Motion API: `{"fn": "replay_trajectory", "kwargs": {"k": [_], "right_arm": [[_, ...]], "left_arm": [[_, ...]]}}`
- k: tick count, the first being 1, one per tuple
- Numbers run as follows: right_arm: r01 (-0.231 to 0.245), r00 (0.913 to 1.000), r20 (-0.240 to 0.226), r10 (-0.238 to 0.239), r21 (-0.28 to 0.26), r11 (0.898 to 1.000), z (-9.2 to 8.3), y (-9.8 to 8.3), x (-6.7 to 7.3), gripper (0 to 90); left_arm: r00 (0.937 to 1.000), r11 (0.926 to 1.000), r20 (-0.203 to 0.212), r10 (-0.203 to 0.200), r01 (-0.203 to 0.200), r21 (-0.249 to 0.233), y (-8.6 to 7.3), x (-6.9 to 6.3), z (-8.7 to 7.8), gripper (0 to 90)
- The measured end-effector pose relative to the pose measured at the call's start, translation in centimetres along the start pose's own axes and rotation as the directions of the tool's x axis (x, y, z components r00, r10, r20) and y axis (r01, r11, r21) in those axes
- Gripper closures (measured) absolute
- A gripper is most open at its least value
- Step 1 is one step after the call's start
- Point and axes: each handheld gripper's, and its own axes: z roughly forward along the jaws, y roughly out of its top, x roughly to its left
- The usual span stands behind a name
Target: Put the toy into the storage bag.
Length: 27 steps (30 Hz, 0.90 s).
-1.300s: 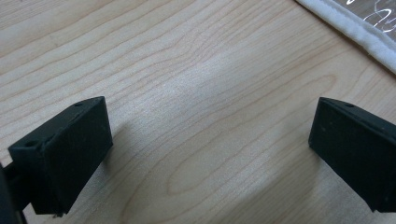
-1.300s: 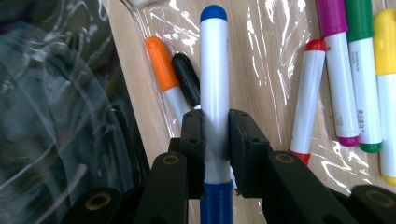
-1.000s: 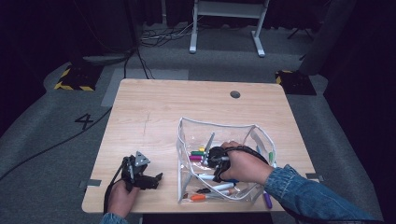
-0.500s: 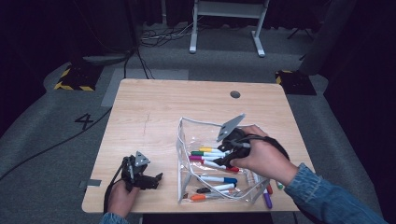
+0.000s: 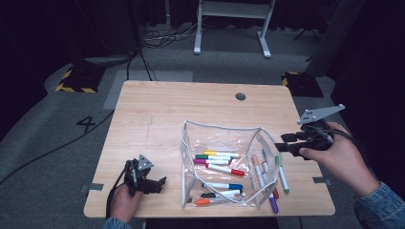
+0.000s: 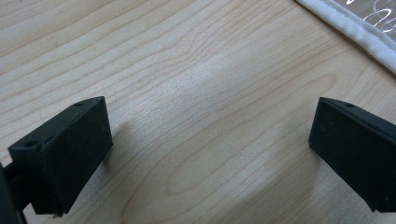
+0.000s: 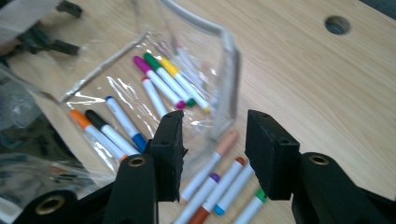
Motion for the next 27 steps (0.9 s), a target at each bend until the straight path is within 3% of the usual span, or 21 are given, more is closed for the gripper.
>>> {"fn": "replay_trajectory", "kwargs": {"k": [5,7,8,11,12,13,21,27], "right_arm": [[-0.079,0.9965,0.024,0.08,-0.013,0.997,-0.1,-2.7,-2.2,58.1],[-0.086,0.9959,0.029,0.086,-0.01,0.996,0.1,-3.0,-2.5,58.0],[-0.115,0.9922,0.047,0.115,0.006,0.993,0.9,-4.1,-3.2,57.7],[-0.129,0.9904,0.051,0.128,0.016,0.992,1.6,-4.9,-3.7,57.6],[-0.154,0.9867,0.058,0.152,0.035,0.987,2.8,-6.0,-4.2,57.6],[-0.154,0.9867,0.058,0.152,0.035,0.987,2.8,-6.0,-4.2,57.6],[-0.226,0.9736,0.058,0.221,0.113,0.968,7.9,-9.8,-5.6,58.0],[-0.247,0.9689,0.065,0.239,0.172,0.954,11.0,-11.9,-5.8,59.8]], "left_arm": [[0.9999,0.9999,0.004,-0.013,0.013,0.0,-0.1,-0.1,-0.1,0.0],[0.9999,0.9999,0.005,-0.013,0.013,0.0,-0.1,-0.1,-0.1,0.0],[1.0,1.0,0.002,-0.007,0.007,0.0,-0.2,-0.1,-0.1,0.0],[0.9999,0.9999,0.004,-0.011,0.011,-0.001,-0.2,-0.1,-0.1,0.0],[0.9999,0.9999,0.004,-0.011,0.011,-0.001,-0.2,-0.1,-0.1,0.0],[0.9999,0.9999,0.004,-0.011,0.011,-0.001,-0.2,-0.1,-0.1,0.0],[0.9999,1.0,0.004,-0.009,0.009,-0.001,-0.2,-0.1,-0.1,0.0],[0.9999,1.0,0.007,-0.009,0.009,0.001,-0.1,-0.1,-0.1,0.0]]}}
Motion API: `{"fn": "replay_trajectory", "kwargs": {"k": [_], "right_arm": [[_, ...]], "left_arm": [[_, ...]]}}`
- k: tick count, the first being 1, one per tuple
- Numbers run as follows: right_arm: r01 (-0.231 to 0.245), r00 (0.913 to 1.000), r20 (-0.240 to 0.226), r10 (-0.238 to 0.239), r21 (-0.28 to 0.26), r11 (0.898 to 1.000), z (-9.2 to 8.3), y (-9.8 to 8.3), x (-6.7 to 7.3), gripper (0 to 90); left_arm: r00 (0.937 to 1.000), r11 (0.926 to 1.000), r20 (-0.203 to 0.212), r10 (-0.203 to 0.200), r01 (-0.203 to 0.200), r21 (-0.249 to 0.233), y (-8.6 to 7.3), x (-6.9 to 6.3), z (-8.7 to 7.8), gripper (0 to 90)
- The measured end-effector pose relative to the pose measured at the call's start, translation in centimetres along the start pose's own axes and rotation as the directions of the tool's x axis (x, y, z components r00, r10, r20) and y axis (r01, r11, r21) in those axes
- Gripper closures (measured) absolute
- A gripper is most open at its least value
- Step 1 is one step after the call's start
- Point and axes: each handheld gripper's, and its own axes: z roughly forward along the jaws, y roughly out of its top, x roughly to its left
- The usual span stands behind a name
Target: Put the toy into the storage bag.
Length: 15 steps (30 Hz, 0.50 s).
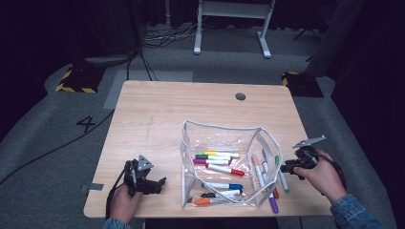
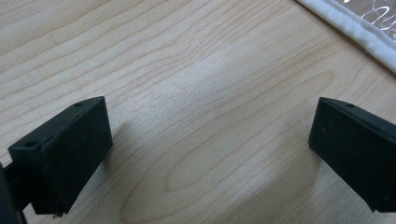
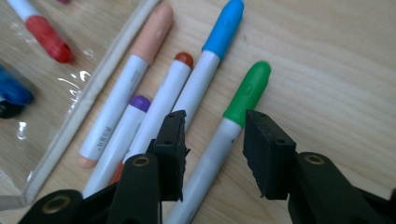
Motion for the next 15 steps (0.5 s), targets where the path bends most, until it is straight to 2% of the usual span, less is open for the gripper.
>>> {"fn": "replay_trajectory", "kwargs": {"k": [7,11,13,15], "right_arm": [[-0.022,0.9994,0.027,0.02,0.053,0.998,2.3,-0.9,-0.7,65.7],[-0.061,0.9959,0.071,0.057,0.06,0.996,2.5,-1.0,-1.0,75.9],[-0.094,0.9933,0.072,0.09,0.052,0.994,2.4,-1.0,-1.1,76.7],[-0.1,0.9927,0.073,0.096,0.048,0.994,2.4,-1.1,-1.3,76.8]], "left_arm": [[1.0,1.0,0.0,0.0,0.0,0.0,0.0,0.0,0.0,0.0],[1.0,1.0,0.0,0.0,0.0,0.0,0.0,0.0,0.0,0.0],[1.0,1.0,0.0,0.001,-0.001,0.001,0.0,0.0,0.0,0.0],[1.0,1.0,0.0,0.001,-0.001,0.0,0.0,0.0,0.0,0.0]]}}
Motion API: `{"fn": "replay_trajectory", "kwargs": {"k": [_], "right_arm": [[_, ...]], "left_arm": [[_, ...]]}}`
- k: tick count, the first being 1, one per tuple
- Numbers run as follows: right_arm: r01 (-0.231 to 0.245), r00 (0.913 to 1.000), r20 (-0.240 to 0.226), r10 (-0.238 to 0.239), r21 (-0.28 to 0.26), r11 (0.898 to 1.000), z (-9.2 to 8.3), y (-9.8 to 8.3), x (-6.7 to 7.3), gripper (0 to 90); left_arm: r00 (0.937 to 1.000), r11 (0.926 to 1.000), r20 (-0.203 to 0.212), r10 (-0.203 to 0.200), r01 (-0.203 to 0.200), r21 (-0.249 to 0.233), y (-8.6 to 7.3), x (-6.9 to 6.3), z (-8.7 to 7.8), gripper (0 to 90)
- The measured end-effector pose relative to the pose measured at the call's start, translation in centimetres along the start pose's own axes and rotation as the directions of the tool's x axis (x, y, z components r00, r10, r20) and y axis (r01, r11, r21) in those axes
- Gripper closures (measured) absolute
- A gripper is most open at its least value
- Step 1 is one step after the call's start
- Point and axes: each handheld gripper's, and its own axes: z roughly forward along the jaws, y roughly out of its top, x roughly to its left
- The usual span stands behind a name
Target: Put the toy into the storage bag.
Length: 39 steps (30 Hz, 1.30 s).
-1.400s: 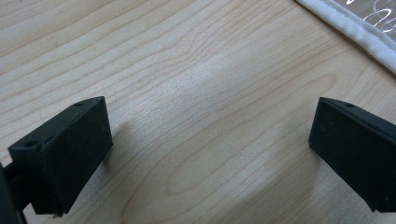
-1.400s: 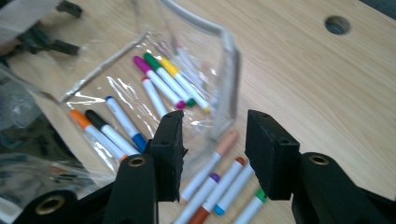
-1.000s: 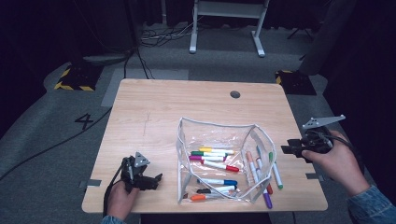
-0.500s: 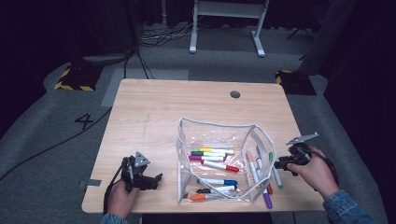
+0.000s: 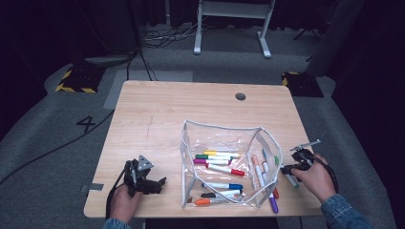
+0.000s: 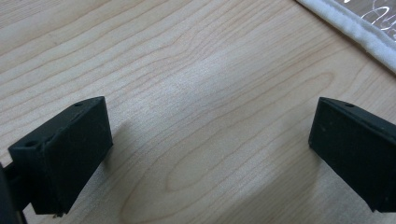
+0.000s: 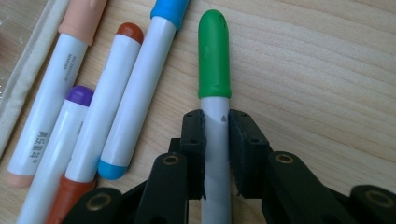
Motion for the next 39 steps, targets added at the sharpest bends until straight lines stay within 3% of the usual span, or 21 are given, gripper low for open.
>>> {"fn": "replay_trajectory", "kwargs": {"k": [5,19,20,21,28,32,39], "right_arm": [[-0.012,0.9997,-0.023,0.012,-0.024,1.0,-0.9,0.0,-0.1,76.8],[0.065,0.9926,-0.093,-0.078,-0.139,0.988,-8.9,1.0,2.1,76.8],[0.065,0.9926,-0.093,-0.078,-0.139,0.988,-8.9,1.0,2.1,76.8],[0.073,0.9907,-0.102,-0.09,-0.16,0.984,-10.1,1.1,2.5,76.8],[0.118,0.9828,-0.114,-0.146,-0.218,0.969,-13.0,1.6,3.8,76.8],[0.127,0.978,-0.126,-0.166,-0.271,0.954,-14.8,1.7,4.6,76.8],[0.157,0.969,-0.137,-0.206,-0.302,0.94,-16.7,2.2,5.7,76.8]], "left_arm": [[1.0,1.0,0.0,0.0,0.0,0.0,0.0,0.0,0.0,0.0],[1.0,1.0,0.0,0.0,0.0,0.0,0.0,0.0,0.0,0.0],[1.0,1.0,0.0,0.0,0.0,0.0,0.0,0.0,0.0,0.0],[1.0,1.0,0.0,0.0,0.0,0.0,0.0,0.0,0.0,0.0],[1.0,1.0,0.0,-0.001,0.001,0.0,0.0,0.0,0.0,0.0],[1.0,1.0,0.001,0.002,-0.002,0.0,0.0,0.0,0.0,0.0],[1.0,1.0,0.003,0.0,0.0,-0.001,0.0,0.0,0.1,0.0]]}}
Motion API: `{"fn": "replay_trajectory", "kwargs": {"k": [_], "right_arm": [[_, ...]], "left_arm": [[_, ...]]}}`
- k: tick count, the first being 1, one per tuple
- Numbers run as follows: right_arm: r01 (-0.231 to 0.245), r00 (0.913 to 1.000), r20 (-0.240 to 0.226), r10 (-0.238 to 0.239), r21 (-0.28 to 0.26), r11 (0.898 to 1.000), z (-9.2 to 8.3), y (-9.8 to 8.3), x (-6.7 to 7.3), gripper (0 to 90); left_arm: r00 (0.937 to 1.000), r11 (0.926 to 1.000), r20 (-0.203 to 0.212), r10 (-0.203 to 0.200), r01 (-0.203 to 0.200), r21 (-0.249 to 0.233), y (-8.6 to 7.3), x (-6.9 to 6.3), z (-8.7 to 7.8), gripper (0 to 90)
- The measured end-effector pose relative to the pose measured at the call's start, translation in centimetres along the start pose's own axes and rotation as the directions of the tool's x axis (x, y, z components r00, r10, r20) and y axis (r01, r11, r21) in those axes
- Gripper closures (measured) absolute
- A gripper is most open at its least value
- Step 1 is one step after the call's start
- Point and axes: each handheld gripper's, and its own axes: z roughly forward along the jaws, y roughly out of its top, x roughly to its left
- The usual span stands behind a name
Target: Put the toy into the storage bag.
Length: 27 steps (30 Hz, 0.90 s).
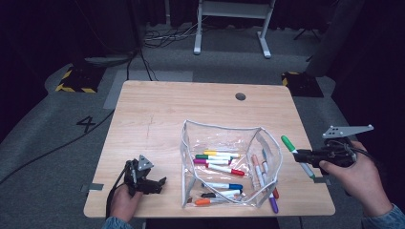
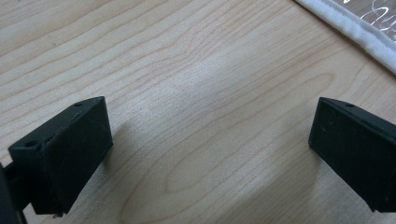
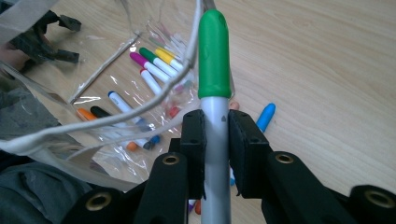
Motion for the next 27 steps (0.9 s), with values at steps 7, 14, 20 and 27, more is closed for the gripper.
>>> {"fn": "replay_trajectory", "kwargs": {"k": [7,14,20,27], "right_arm": [[0.062,0.9977,-0.026,-0.062,-0.016,0.998,-0.5,1.9,1.7,76.8],[0.18,0.9789,-0.094,-0.182,-0.023,0.983,0.3,4.7,4.4,76.8],[0.276,0.952,-0.139,-0.273,0.008,0.961,1.9,6.8,7.3,76.8],[0.346,0.9209,-0.198,-0.336,0.019,0.938,3.8,9.0,10.2,76.8]], "left_arm": [[1.0,1.0,-0.002,0.002,-0.002,0.0,0.0,0.0,0.0,0.0],[1.0,1.0,-0.001,0.002,-0.002,0.001,-0.1,0.0,-0.1,0.0],[1.0,1.0,-0.001,0.002,-0.002,0.001,-0.1,0.0,-0.1,0.0],[0.9999,1.0,-0.004,0.009,-0.009,-0.001,0.0,0.0,0.0,0.0]]}}
